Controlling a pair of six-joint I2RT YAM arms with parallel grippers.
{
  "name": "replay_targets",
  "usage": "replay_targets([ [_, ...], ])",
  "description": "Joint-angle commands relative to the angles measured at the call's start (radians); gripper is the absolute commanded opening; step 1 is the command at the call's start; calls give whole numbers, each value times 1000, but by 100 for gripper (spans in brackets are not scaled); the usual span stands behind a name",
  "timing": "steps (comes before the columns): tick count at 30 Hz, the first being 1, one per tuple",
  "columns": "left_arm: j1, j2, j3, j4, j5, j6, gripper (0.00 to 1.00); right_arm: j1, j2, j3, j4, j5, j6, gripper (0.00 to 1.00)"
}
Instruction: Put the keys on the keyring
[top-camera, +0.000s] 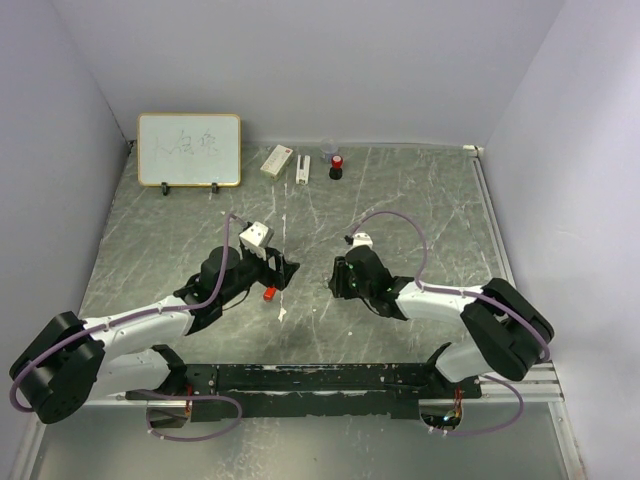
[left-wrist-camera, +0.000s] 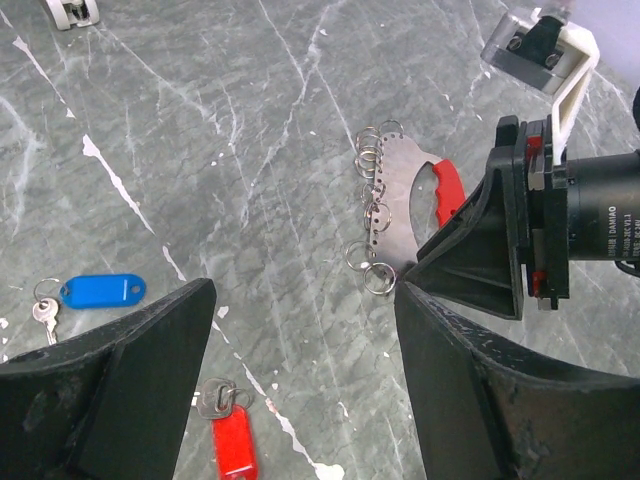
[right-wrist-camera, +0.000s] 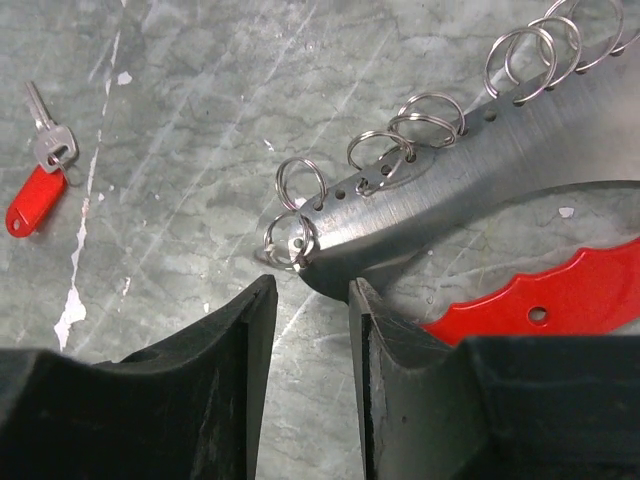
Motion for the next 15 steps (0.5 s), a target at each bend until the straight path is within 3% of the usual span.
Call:
replay_targets([
  [1, -7, -3, 15, 13, -15, 4, 83, 5, -44, 13, -3, 29, 15, 36],
  [15, -7, 34, 12, 38, 1, 5, 83, 5, -32, 47, -21, 8, 15, 37],
])
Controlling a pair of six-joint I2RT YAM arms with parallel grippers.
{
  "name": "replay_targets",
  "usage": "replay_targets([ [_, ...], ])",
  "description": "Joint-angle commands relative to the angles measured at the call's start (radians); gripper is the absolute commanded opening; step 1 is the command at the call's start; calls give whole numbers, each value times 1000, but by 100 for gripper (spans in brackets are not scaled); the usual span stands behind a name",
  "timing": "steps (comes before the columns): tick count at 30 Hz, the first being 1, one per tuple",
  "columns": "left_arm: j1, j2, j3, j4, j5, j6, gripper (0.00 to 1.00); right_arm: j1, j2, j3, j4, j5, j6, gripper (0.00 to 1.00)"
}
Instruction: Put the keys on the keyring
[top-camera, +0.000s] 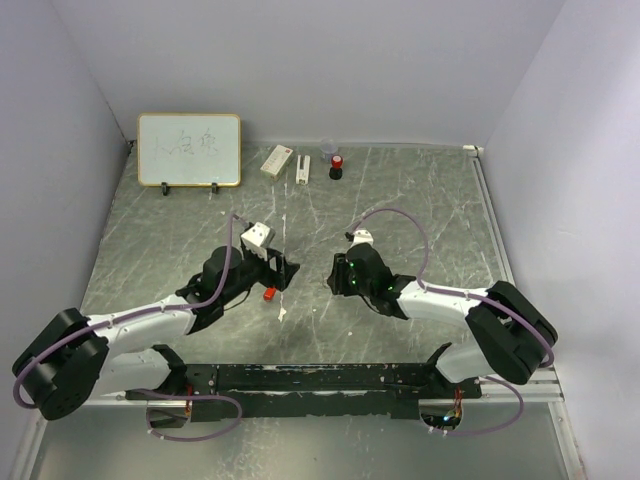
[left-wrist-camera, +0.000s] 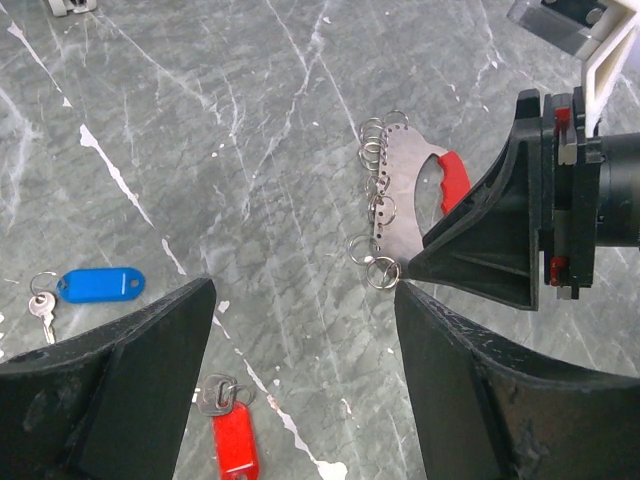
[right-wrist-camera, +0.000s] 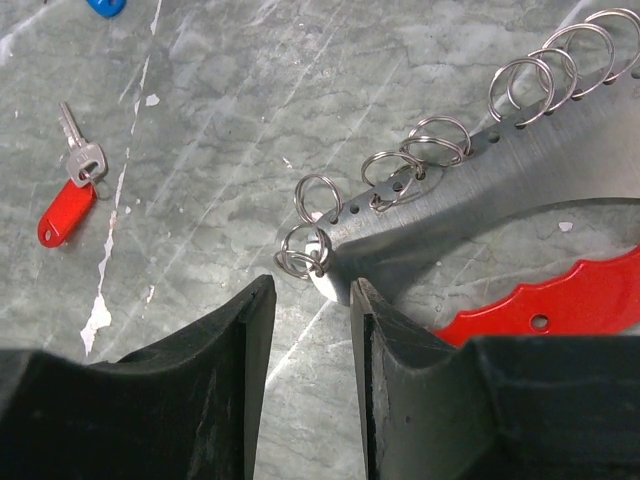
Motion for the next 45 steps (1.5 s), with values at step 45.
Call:
replay_targets([
  [45, -58, 630, 206, 297, 370, -20, 45, -15, -404, 8, -253, 262, -5, 44],
])
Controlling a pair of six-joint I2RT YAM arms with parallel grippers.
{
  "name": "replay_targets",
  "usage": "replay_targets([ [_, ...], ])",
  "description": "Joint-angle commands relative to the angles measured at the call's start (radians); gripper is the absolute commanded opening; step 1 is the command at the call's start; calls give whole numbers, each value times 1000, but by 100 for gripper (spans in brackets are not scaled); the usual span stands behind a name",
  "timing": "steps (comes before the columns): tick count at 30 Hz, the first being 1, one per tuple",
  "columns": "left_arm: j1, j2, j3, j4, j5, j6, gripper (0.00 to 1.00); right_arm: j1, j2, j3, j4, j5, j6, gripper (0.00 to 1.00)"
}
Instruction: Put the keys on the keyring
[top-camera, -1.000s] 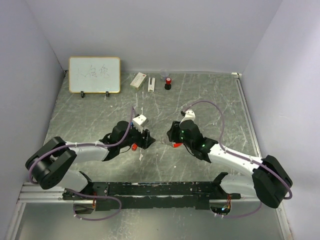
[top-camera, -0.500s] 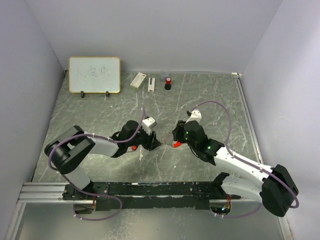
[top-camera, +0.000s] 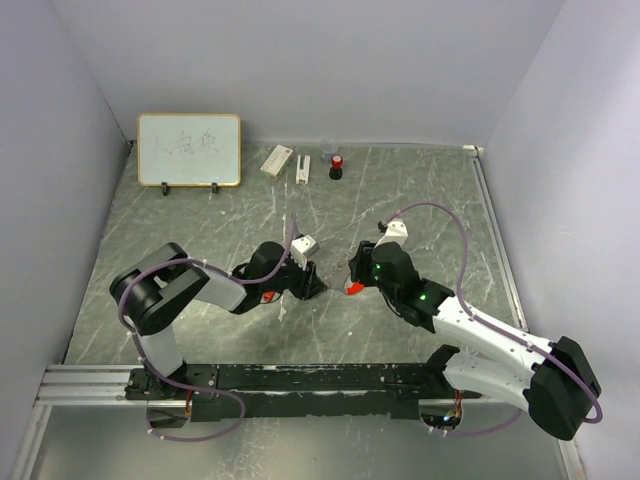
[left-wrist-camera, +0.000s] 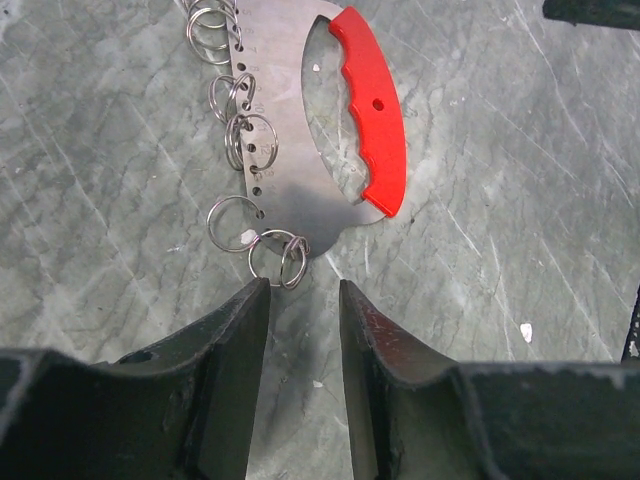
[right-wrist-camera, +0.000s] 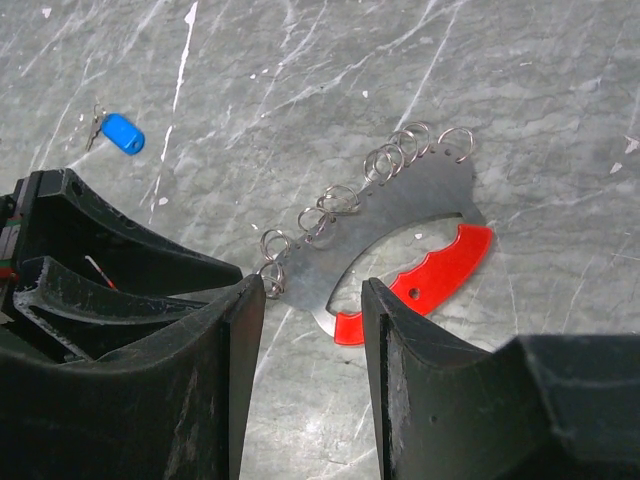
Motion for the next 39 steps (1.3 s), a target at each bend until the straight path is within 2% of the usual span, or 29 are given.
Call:
replay_targets([
  [1, -14, 26, 28, 64, 12, -3, 45, -5, -12, -5, -3, 22, -11, 44],
  [5, -16, 49, 38, 73, 7, 0, 44, -6, -12, -9, -1, 22, -12, 44],
  [14, -16, 84, 61, 87, 4, 3, 35, -7, -9, -19, -1, 17, -9, 44],
  [19, -17, 90, 65, 92, 5, 5, 23, -6, -10, -23, -4, 18, -6, 44],
  [23, -17, 82, 58, 96, 6, 8, 7, -7, -10, -29, -2, 19, -3, 44],
  [29, -18, 3, 45, 68, 3, 11, 7, -7, -7, -26, -3, 17, -4, 44],
  [39, -20, -185, 159, -258, 10, 64, 7, -9, -26, -31, 7, -16, -35, 44],
])
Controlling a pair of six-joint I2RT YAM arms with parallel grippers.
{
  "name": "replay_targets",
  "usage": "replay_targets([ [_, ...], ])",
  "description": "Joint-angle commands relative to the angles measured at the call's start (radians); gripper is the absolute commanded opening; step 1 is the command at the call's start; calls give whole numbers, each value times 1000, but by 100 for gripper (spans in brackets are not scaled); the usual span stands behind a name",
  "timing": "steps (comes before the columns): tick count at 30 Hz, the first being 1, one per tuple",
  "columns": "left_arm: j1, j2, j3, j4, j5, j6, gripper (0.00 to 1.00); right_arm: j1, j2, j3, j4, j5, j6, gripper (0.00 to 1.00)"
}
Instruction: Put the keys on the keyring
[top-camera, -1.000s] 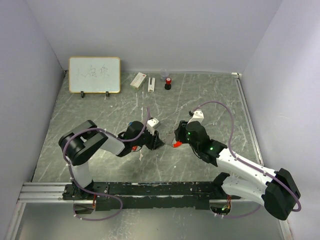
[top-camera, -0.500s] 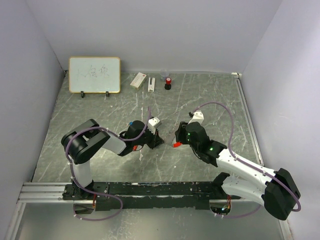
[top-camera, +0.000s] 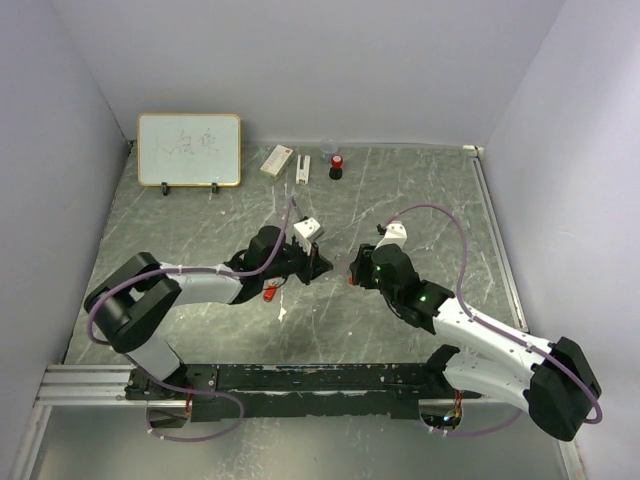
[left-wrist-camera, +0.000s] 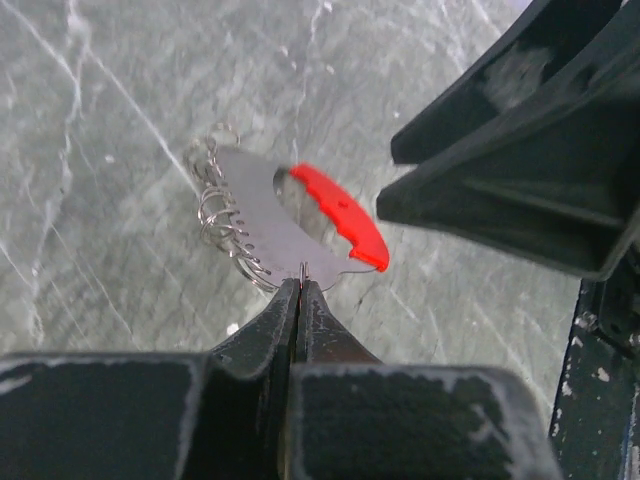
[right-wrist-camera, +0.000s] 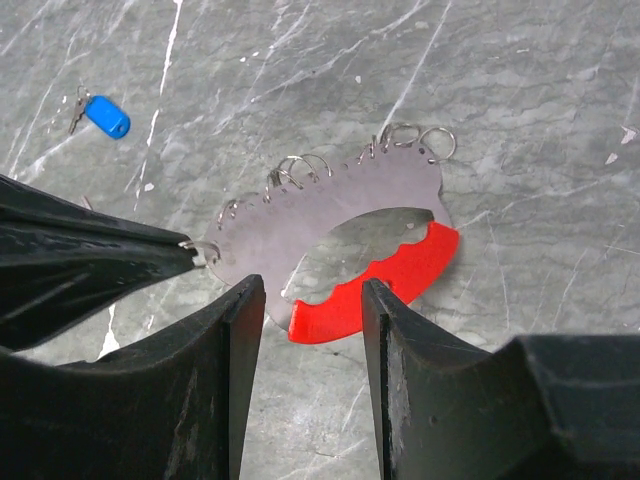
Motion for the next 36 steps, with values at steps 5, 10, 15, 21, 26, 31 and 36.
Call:
replay_targets([
  [5, -9, -117, 125, -263, 9, 24, 7, -6, -50, -8, 4, -5, -25, 44],
  [10, -9, -176, 158, -325, 28, 33, 7, -6, -84, -6, -3, -6, -36, 44],
  [15, -8, -228, 167, -370, 41, 76, 7, -7, -120, -16, 8, -14, -46, 44],
  [21, -9, -272, 159, -374, 107, 196, 7, -6, -153, -34, 45, -34, -78, 44],
  [26, -8, -270, 165, -361, 164, 312, 7, -6, -174, -33, 75, -79, -148, 43],
  [31, 0, -243, 209, -401, 298, 479, 7, -6, -209, -38, 104, -130, -218, 41],
  [36, 25, -227, 225, -413, 392, 582, 7, -5, -257, -51, 101, -136, -246, 41],
])
